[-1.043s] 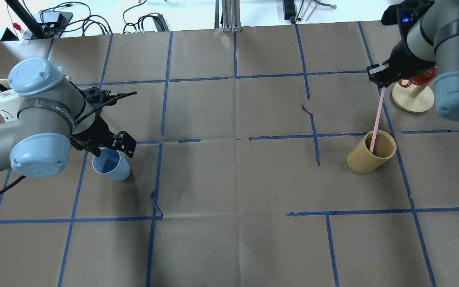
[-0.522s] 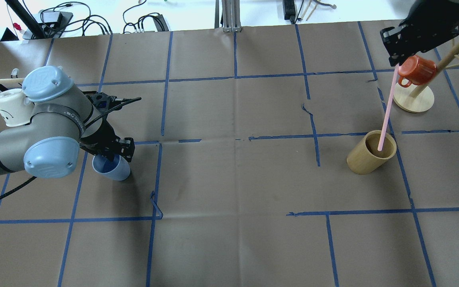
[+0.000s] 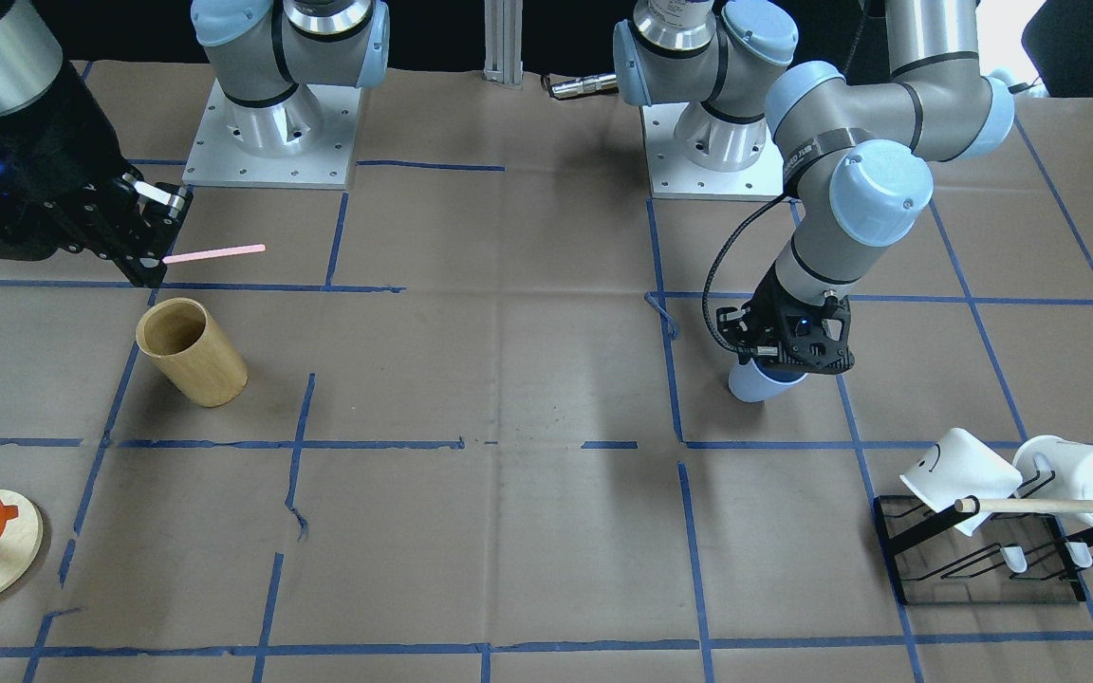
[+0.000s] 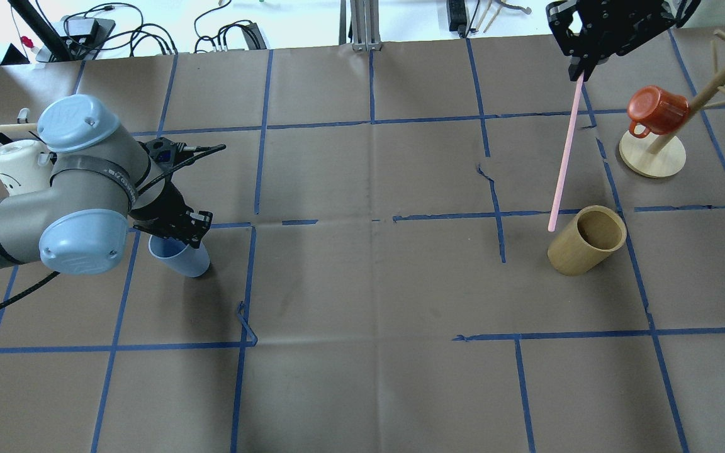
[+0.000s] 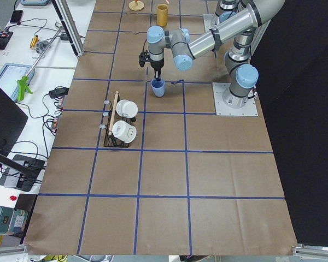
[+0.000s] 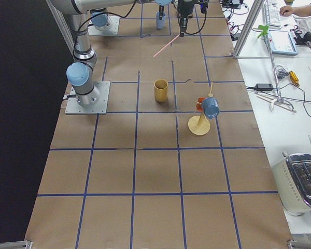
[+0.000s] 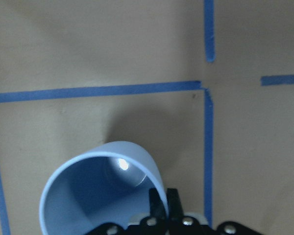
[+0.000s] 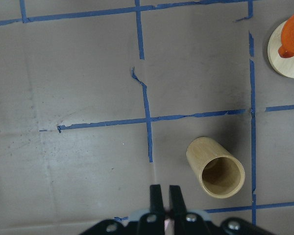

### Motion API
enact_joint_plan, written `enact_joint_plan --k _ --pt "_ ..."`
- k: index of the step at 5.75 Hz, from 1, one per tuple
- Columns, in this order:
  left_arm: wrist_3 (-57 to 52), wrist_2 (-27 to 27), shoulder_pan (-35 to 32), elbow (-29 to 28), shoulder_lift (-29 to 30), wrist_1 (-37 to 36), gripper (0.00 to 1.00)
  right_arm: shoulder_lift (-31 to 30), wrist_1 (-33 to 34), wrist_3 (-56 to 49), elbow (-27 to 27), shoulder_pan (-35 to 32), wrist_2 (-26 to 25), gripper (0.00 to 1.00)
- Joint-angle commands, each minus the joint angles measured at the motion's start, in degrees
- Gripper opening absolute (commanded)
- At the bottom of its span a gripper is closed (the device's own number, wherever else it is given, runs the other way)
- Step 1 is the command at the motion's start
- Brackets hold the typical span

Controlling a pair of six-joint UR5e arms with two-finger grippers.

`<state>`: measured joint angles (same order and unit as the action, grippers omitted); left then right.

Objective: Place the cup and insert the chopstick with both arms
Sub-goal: 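Carry the light blue cup with the left gripper toward the table center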

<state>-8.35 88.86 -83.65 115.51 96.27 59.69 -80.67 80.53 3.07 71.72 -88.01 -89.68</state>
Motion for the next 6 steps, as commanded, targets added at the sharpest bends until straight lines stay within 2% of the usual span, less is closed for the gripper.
enact_joint_plan --k 1,2,4,5,6 --pt "18.1 -0.4 -13.3 -6.5 2.9 0.3 0.03 0.2 -0.7 1.0 0.6 -0.2 0.5 0.10" --pt "26.5 -0.2 -20.4 -11.0 7.0 -0.3 0.03 0.2 -0.8 0.9 0.7 -0.2 0.5 0.10" --pt "42.2 -0.4 -28.7 -19.9 16.4 -3.8 0.03 0.2 -0.8 0.9 0.8 -0.2 0.5 0.10" --pt "44.7 -0.6 -30.0 -21.1 18.8 -5.4 0.03 0.2 -1.0 0.9 0.8 -0.2 0.4 0.10" --pt "45.9 -0.4 -30.5 -21.1 19.9 -10.3 0.03 0.2 -1.0 0.9 0.9 -0.2 0.4 0.10"
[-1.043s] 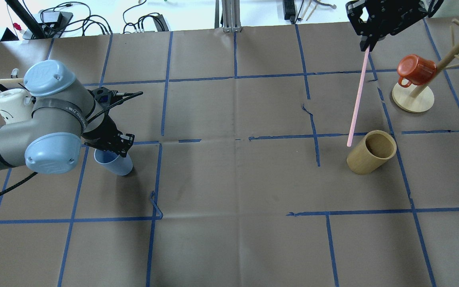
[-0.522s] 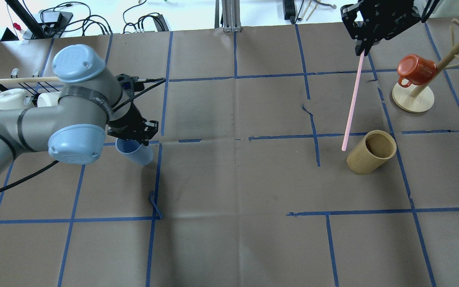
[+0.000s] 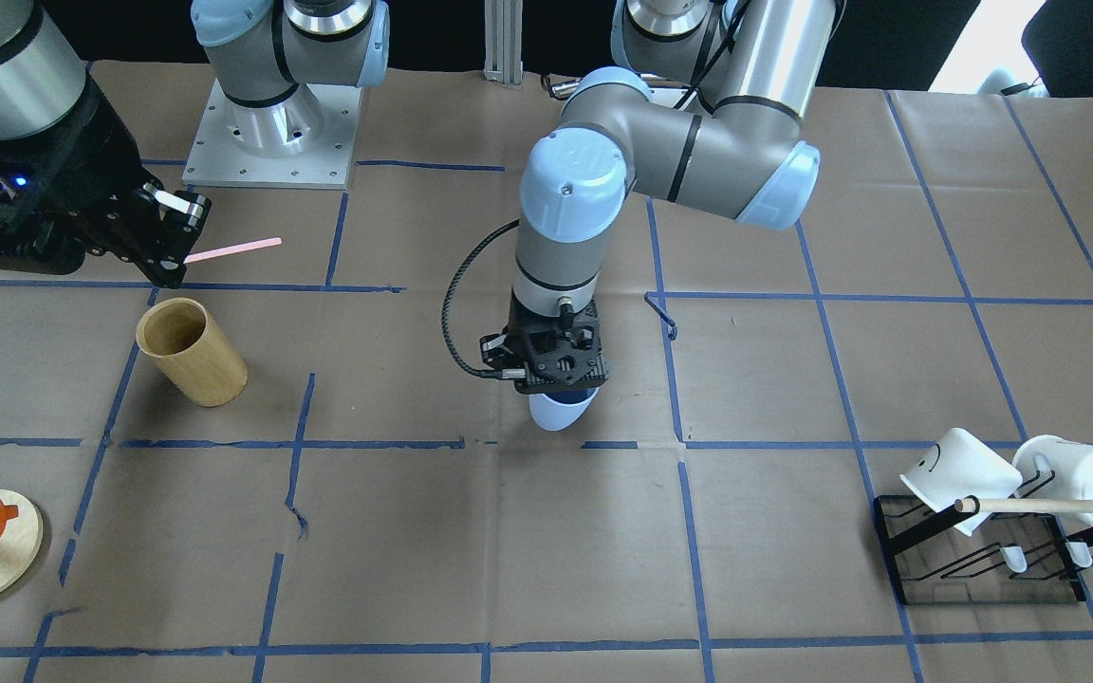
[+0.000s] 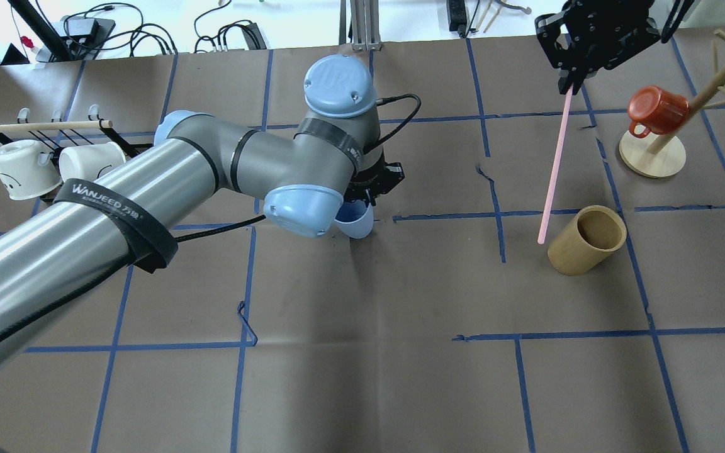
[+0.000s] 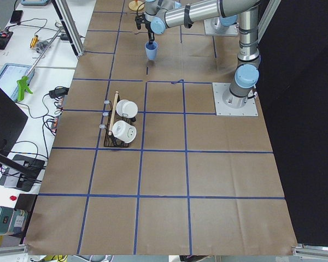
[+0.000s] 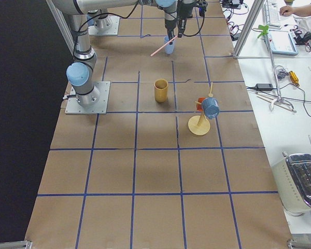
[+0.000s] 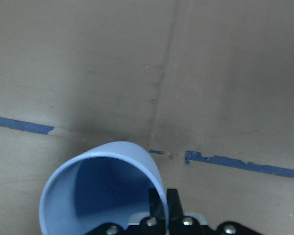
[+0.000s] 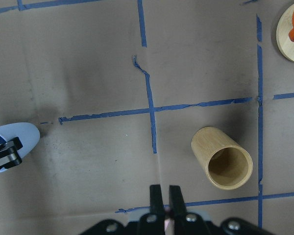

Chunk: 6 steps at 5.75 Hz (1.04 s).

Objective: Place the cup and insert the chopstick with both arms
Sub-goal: 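Carry the light blue cup with the left gripper toward the table center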

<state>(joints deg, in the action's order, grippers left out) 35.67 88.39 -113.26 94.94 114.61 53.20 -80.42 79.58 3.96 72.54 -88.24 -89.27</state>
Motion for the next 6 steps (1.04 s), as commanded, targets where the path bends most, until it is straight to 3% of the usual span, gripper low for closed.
enact_joint_plan --k 1,2,4,6 --pt "1.5 0.4 -0.9 -0.5 2.5 -6.1 0.04 0.0 0.0 0.0 0.1 0.0 0.1 0.10" --pt "0.5 0.6 -0.9 0.3 3.0 -6.2 0.99 0.0 0.0 0.0 0.1 0.0 0.1 0.10" --pt "-0.5 0.2 -0.6 -0.5 0.7 -5.2 0.99 0.1 0.0 0.0 0.1 0.0 0.0 0.10" --pt "-8.2 0.2 2.8 -0.8 -8.6 8.0 0.99 0.1 0.0 0.0 0.1 0.0 0.1 0.10"
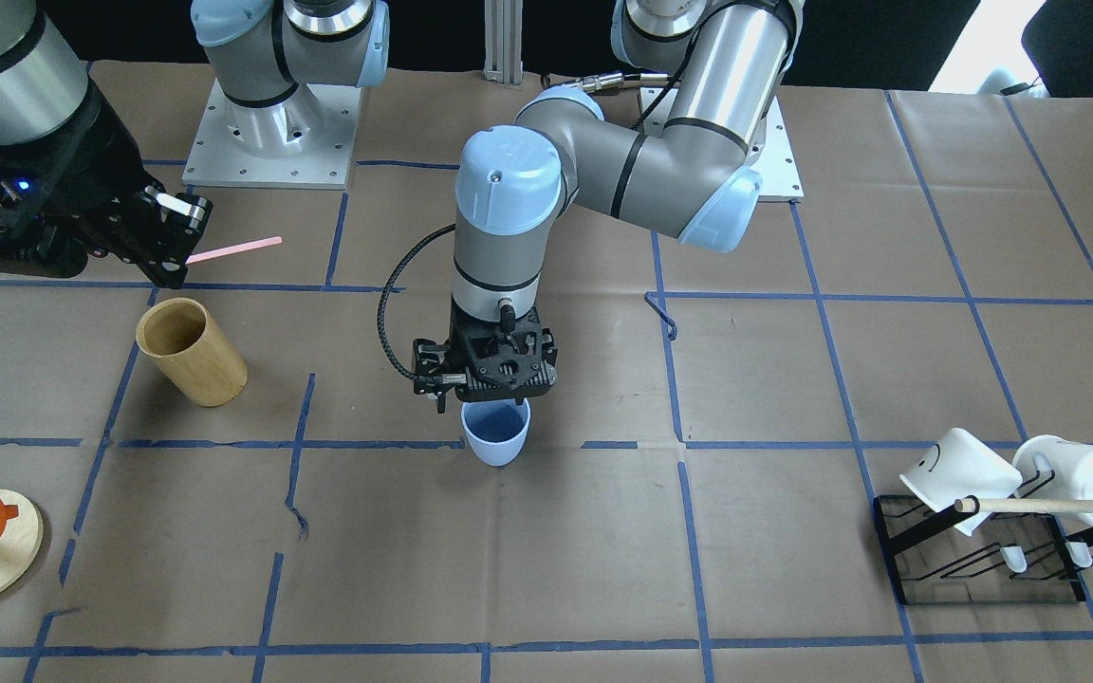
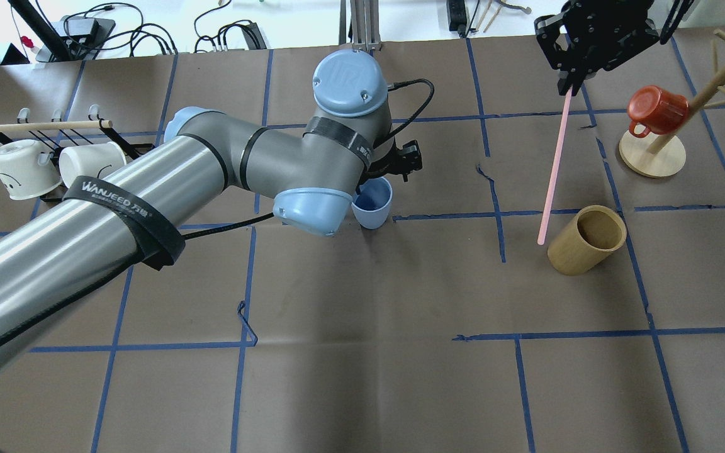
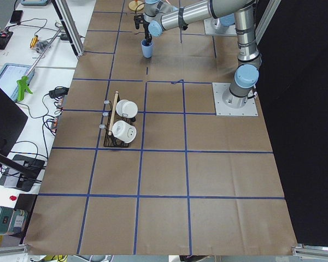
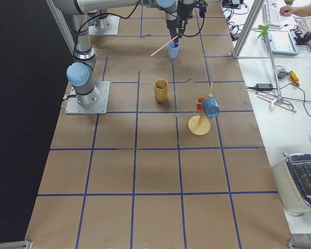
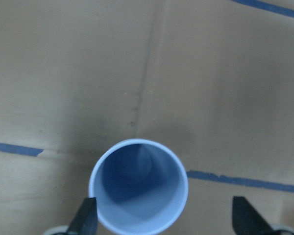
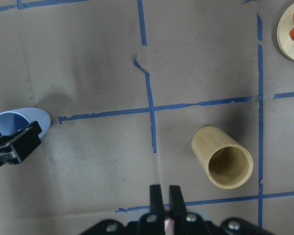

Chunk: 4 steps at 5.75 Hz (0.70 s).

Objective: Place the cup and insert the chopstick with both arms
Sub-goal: 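Set the blue cup down, open the left gripper and withdraw it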

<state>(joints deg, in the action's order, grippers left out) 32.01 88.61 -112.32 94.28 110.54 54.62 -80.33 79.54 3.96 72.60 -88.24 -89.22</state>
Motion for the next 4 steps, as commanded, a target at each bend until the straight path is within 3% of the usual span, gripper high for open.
enact_joint_plan --k 1,2,3,4 --pt "-13.6 -0.1 7.0 -0.2 -11.6 17.0 0.99 0.0 0.0 0.0 0.0 0.0 0.0 0.10" --pt "-24.0 0.1 11.5 -0.2 -17.8 25.3 0.99 -0.1 0.0 0.0 0.0 0.0 0.0 0.10" --pt "-37.8 -0.4 16.6 -0.1 -21.1 27.5 0.99 0.0 0.1 0.0 0.0 0.0 0.0 0.10" --pt "-40.9 -1.1 19.5 -0.2 -24.5 32.0 0.99 -0.2 0.2 0.0 -0.1 0.0 0.0 0.10"
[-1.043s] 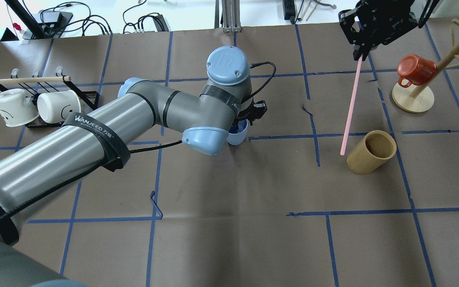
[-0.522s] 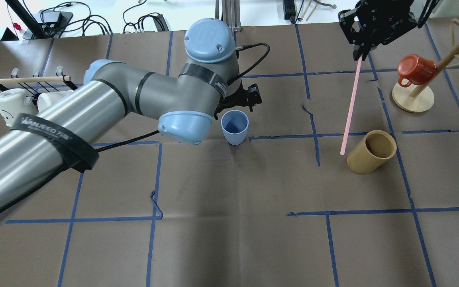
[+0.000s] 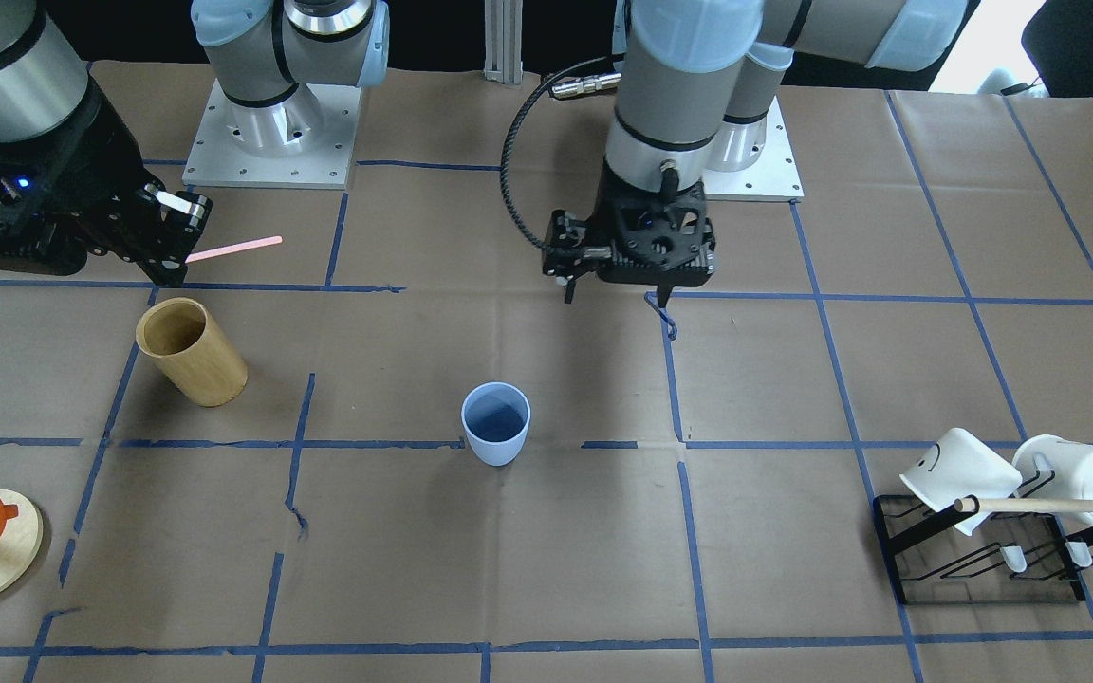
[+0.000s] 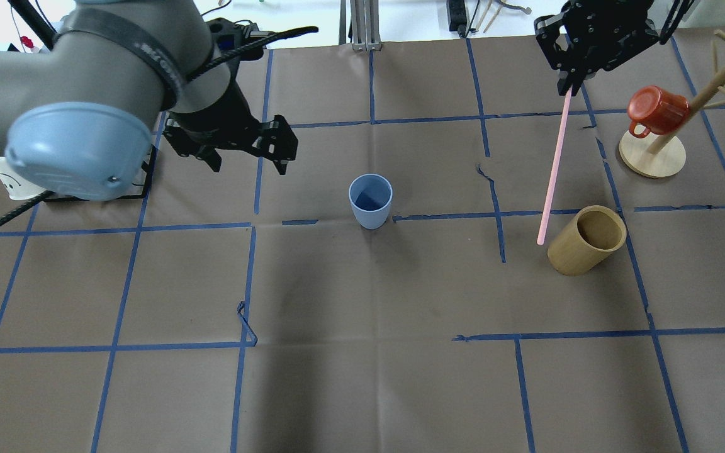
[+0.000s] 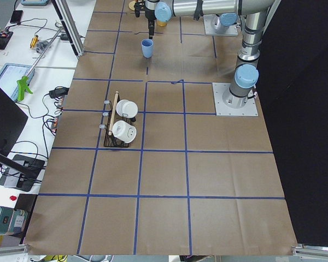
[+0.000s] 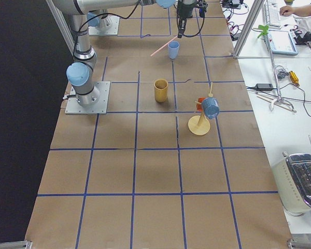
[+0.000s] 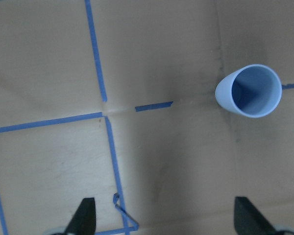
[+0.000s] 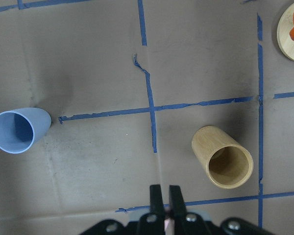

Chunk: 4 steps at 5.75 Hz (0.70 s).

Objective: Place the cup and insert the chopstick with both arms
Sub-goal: 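Set the blue cup down, open the left gripper and withdraw it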

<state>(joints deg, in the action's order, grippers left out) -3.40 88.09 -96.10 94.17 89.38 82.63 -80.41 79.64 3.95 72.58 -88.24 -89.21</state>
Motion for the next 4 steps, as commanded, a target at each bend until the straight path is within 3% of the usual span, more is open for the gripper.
enact_joint_plan --k 1,2,3,4 --pt "-5.5 -0.4 5.1 0.0 -5.5 6.6 0.99 -0.3 0.5 0.1 -0.2 -0.1 0.2 0.10" --pt "-3.1 0.0 5.7 -0.5 -4.1 7.6 0.99 0.2 0.9 2.9 -0.4 -0.8 1.4 0.10" --pt "5.1 -0.2 5.3 -2.7 -3.5 9.2 0.99 1.3 4.6 5.9 -0.8 -4.7 1.4 0.10" --pt "5.6 0.0 5.0 -4.3 -2.4 11.6 0.99 2.8 8.2 9.3 -1.2 -8.0 1.1 0.09"
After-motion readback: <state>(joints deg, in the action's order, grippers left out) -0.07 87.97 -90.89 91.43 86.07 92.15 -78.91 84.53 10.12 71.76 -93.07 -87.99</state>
